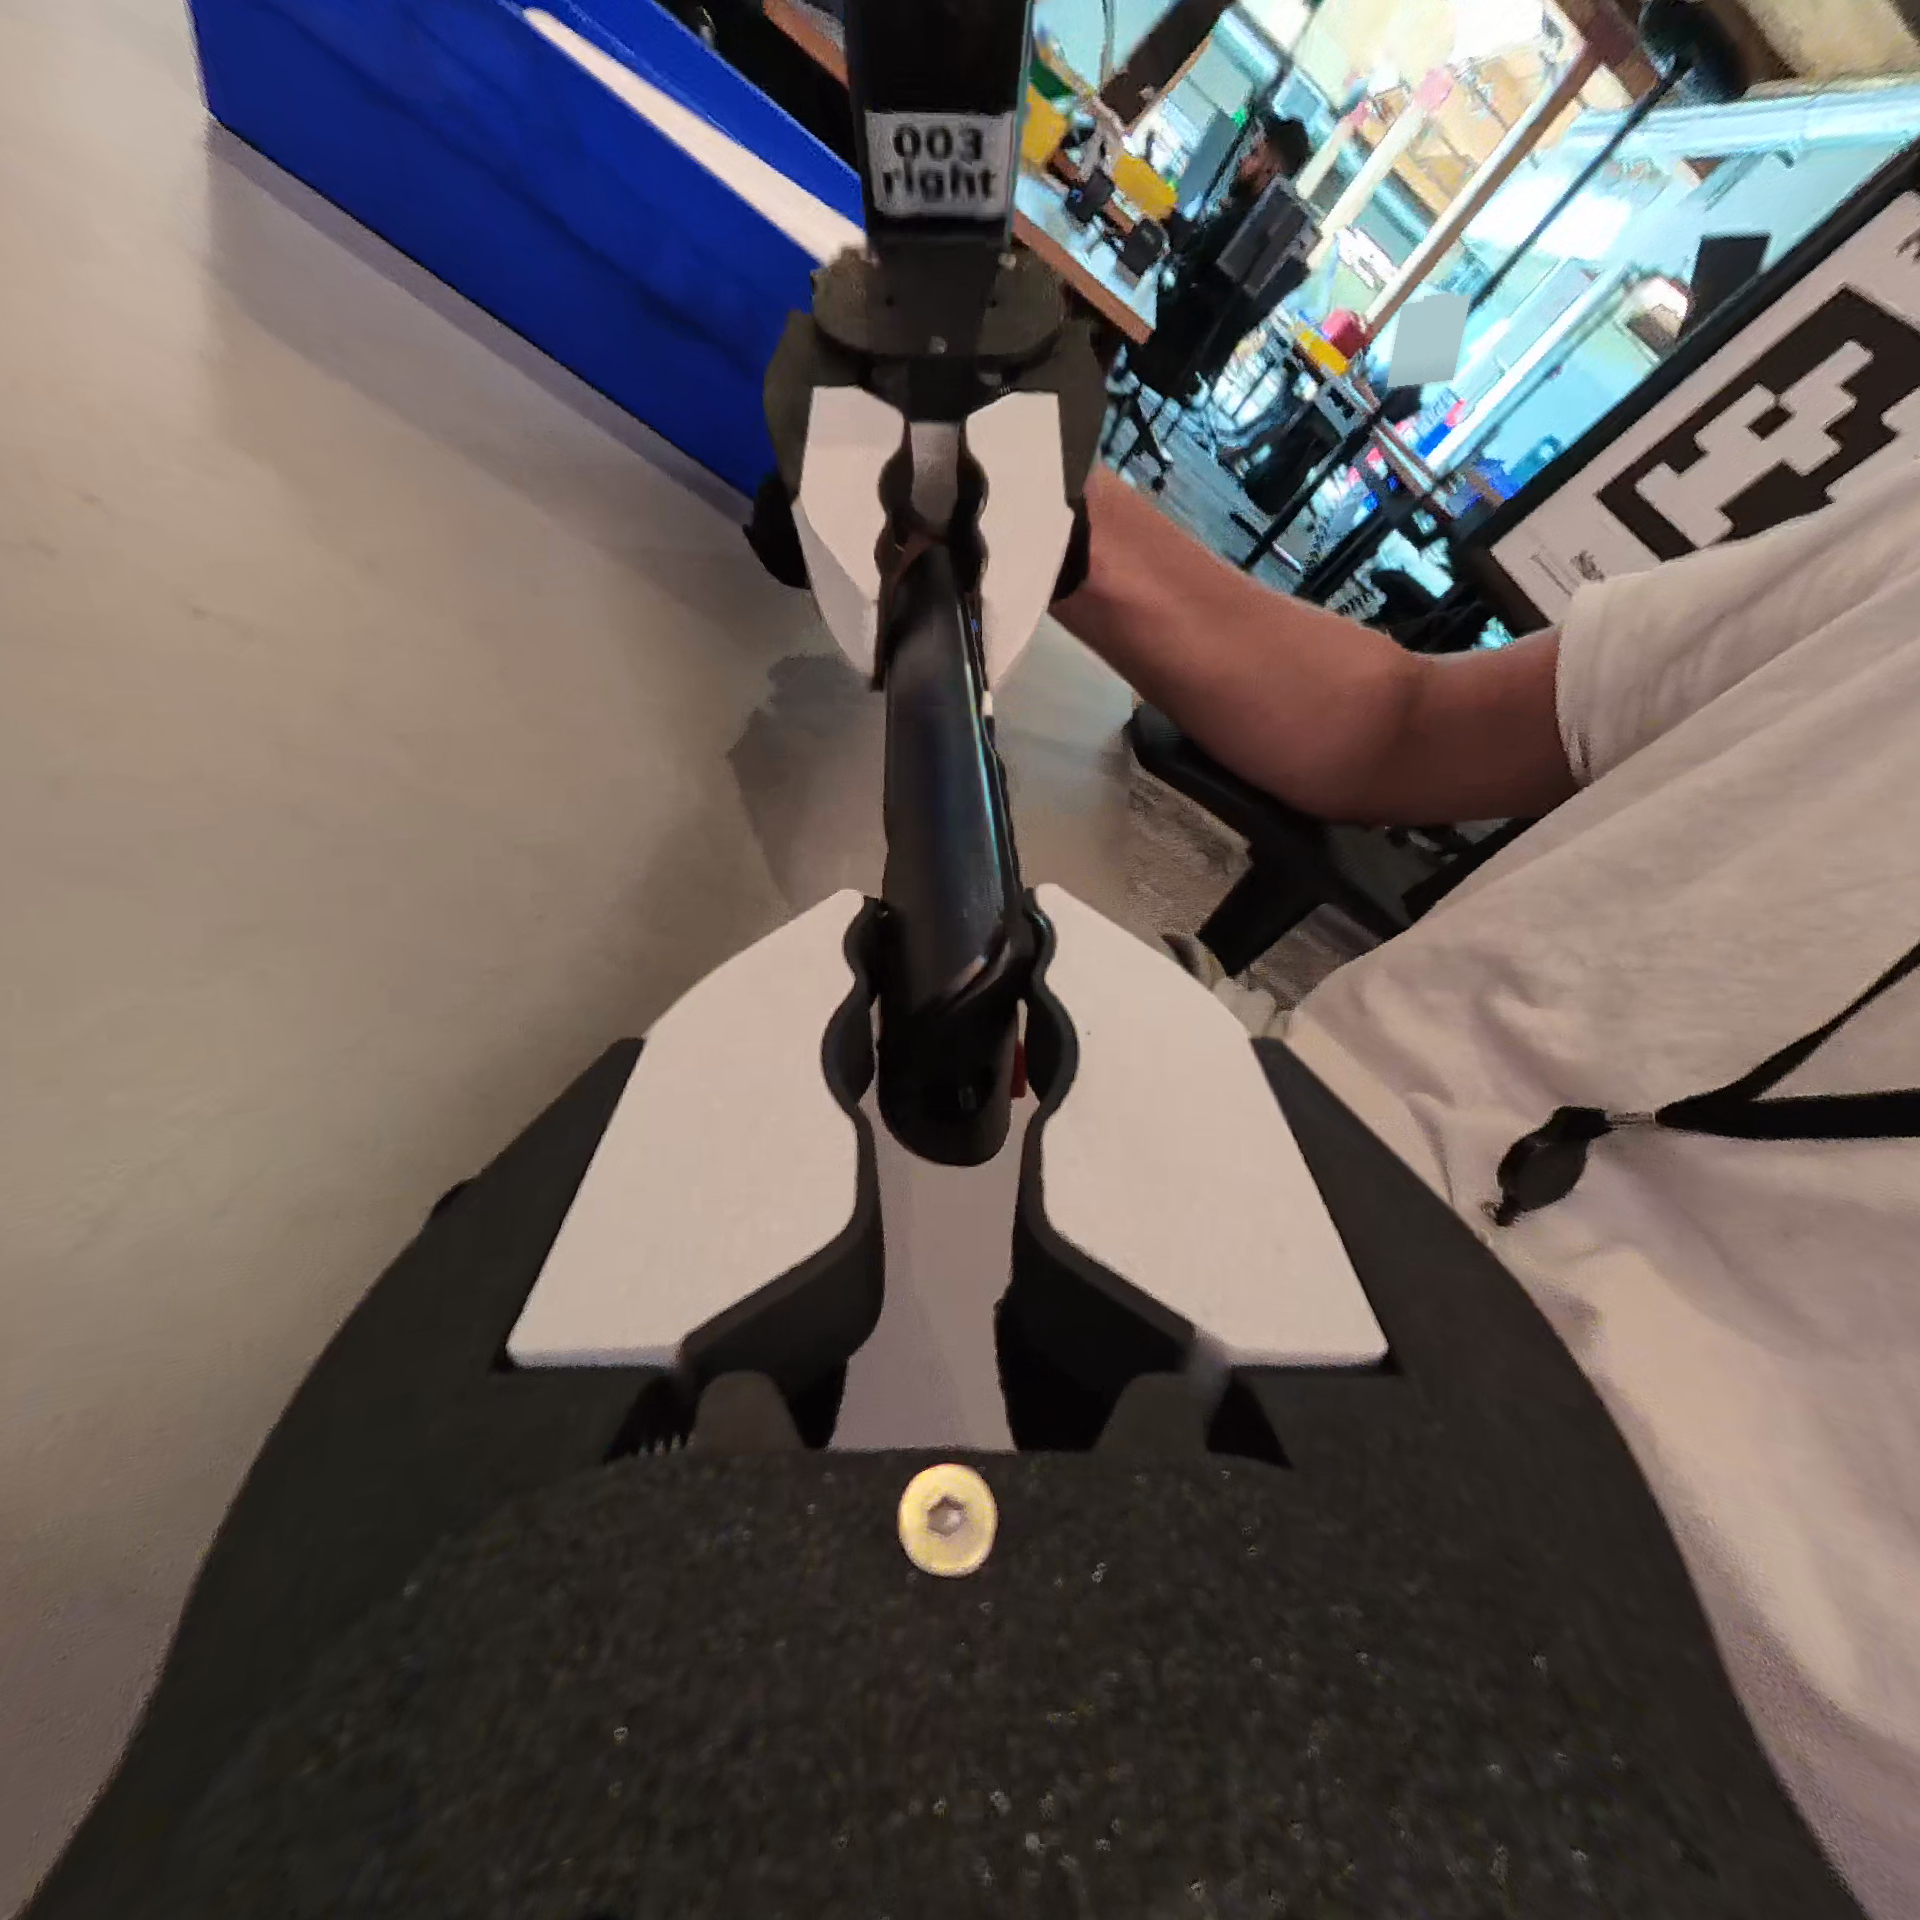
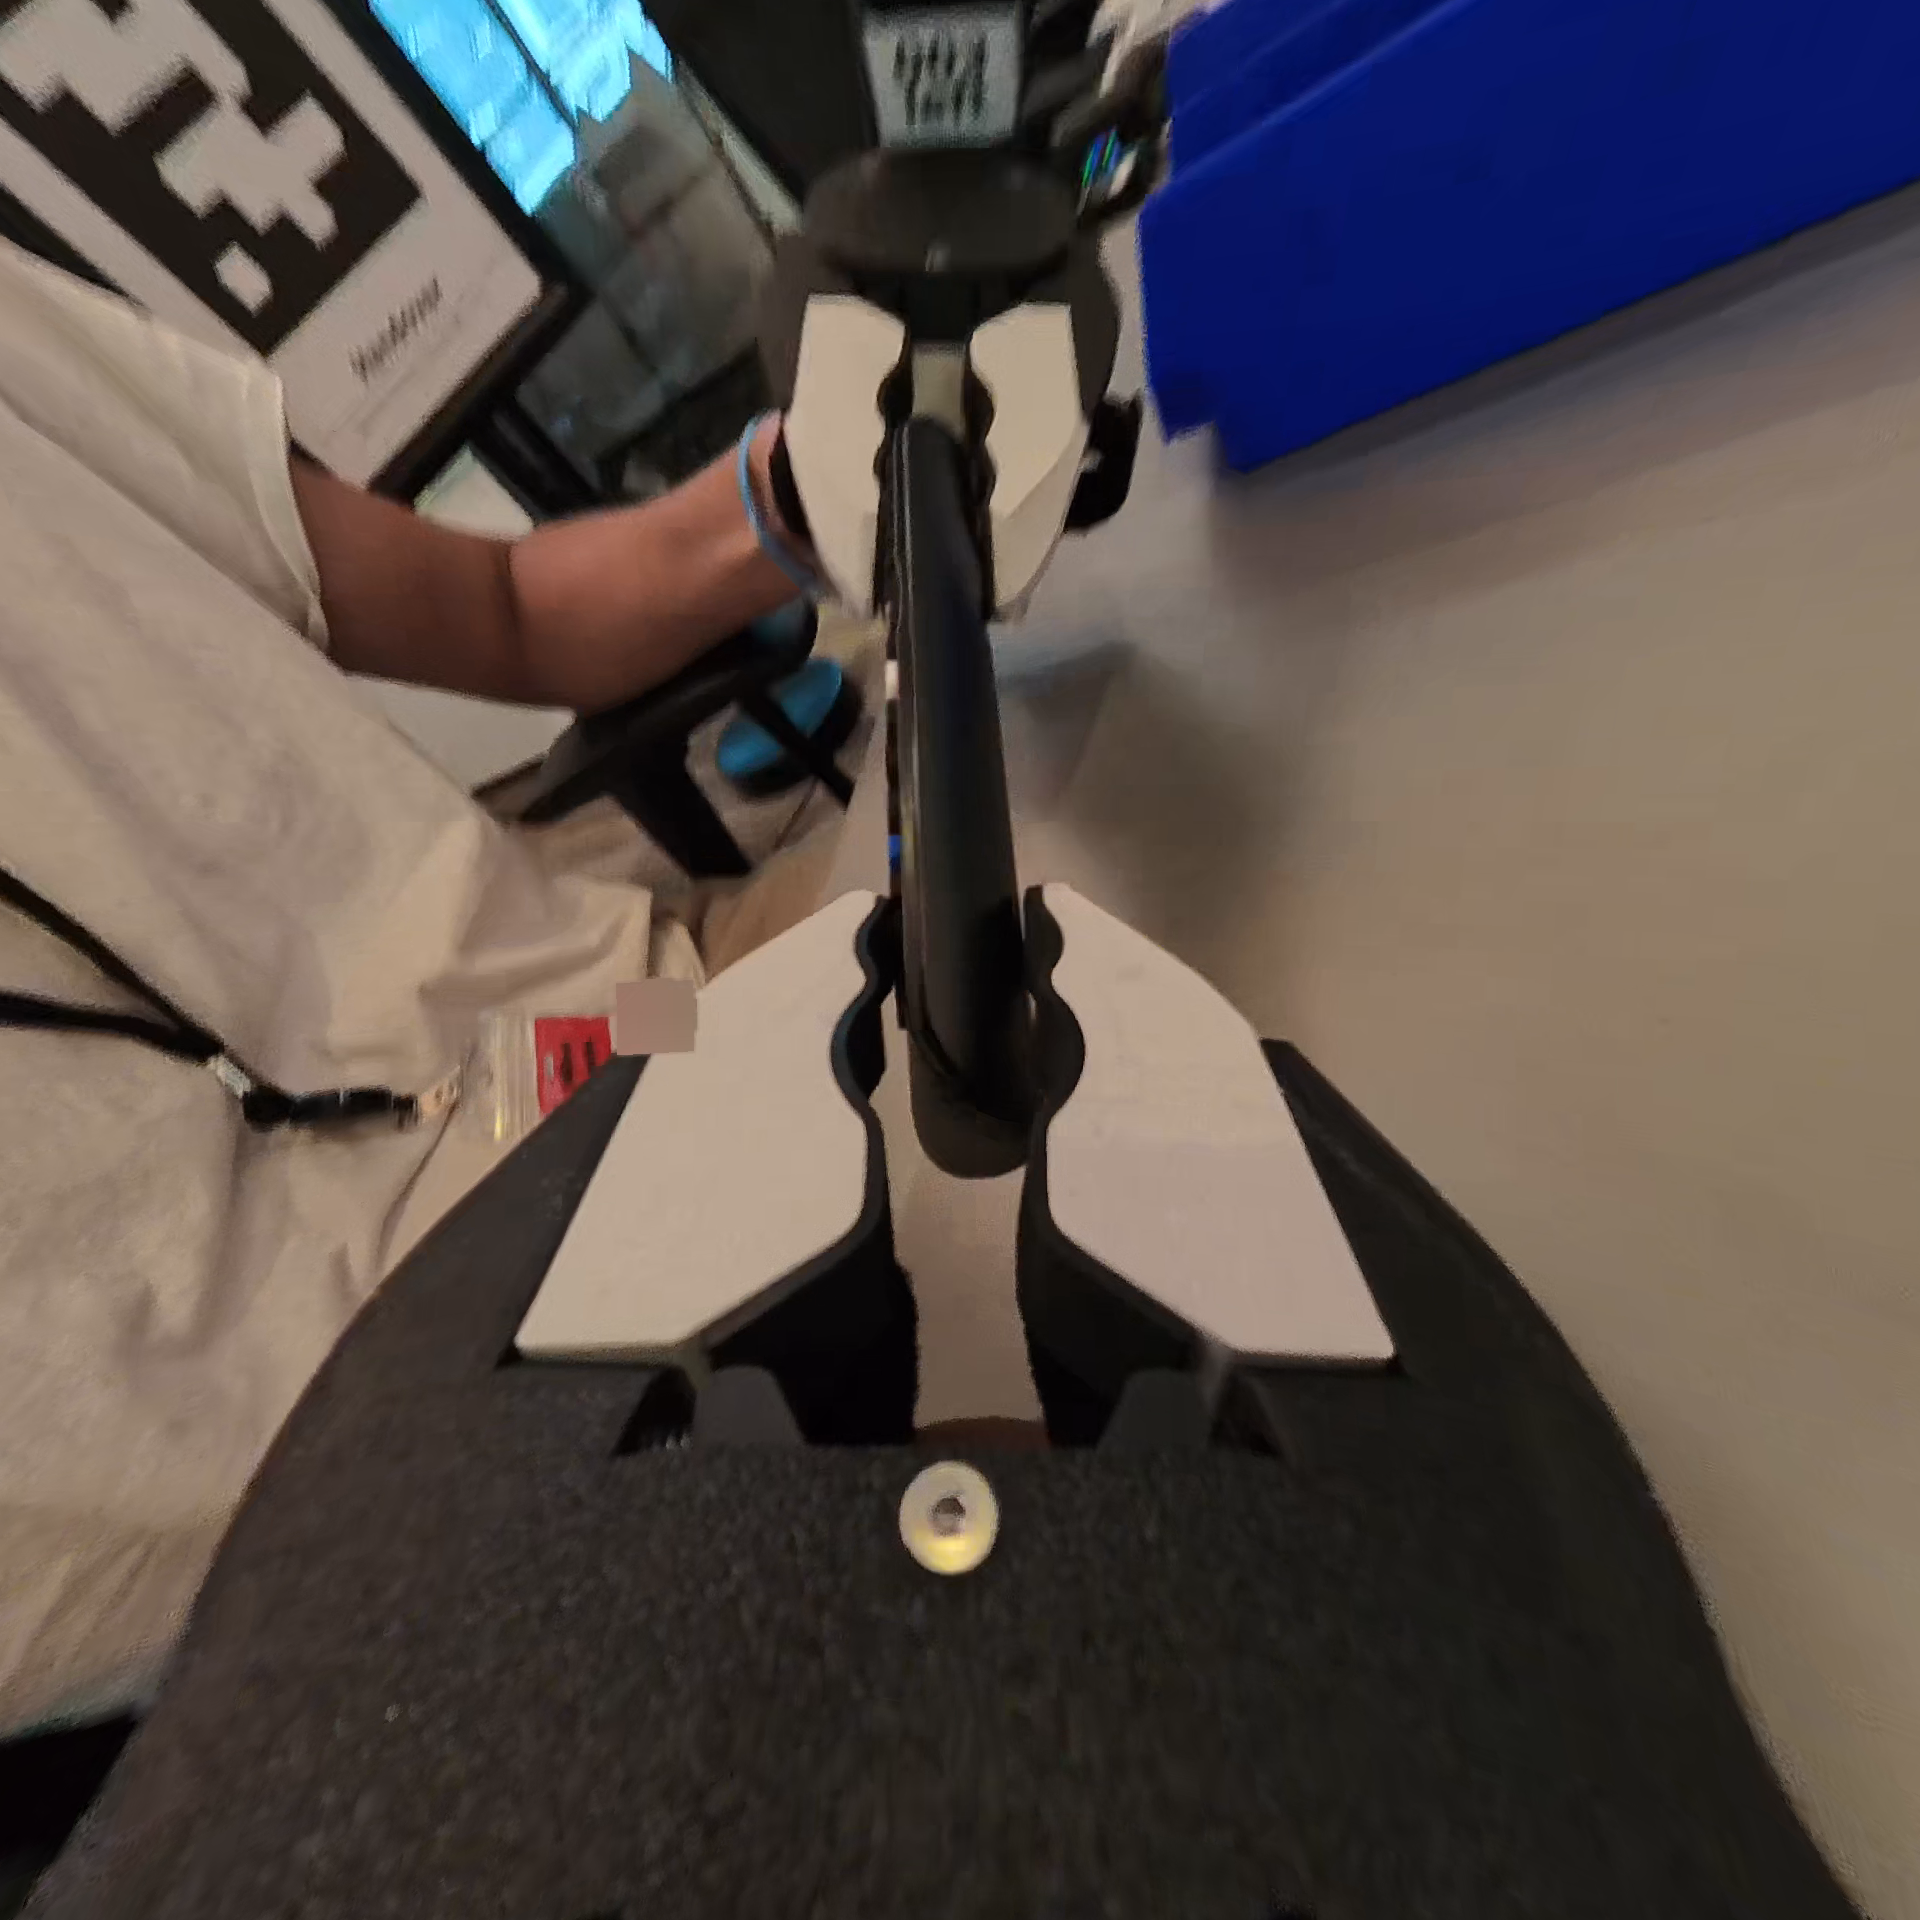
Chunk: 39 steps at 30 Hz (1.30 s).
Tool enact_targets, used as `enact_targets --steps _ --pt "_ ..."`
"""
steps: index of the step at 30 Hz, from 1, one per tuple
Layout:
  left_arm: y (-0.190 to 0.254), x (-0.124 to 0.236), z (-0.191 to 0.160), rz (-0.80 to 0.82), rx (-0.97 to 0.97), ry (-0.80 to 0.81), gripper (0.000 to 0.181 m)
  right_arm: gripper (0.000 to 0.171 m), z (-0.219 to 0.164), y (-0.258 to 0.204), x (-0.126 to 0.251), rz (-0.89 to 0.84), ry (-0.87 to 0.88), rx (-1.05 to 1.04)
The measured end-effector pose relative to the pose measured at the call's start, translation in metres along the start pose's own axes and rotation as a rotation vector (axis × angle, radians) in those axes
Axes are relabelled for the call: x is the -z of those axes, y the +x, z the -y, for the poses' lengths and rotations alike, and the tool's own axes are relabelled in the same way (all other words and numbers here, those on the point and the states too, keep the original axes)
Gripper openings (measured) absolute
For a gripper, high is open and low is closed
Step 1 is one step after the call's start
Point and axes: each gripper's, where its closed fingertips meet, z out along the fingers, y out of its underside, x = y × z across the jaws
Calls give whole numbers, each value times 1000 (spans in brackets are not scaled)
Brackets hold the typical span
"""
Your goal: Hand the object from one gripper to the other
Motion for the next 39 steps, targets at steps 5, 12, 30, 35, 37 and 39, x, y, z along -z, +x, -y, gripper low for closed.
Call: enact_targets --steps 5,12,30,35,37,39 --pt "-18 14 21 113 64 138 23 46 31 36 18 -302 185 104" --pt "-51 21 19 422 101 136 23 81 32 61 5 -897 -77 612" --pt "-14 -3 39 344 -43 251 52 52 42 56 -3 -1185 -174 957" --pt "-13 8 48 304 -101 315 61 52 68 40 23 -819 290 456" --pt "-12 4 46 277 -94 305 61 52 78 28 28 -615 443 288" --pt "-8 -1 44 236 -84 297 62 53 83 18 29 -426 552 153"
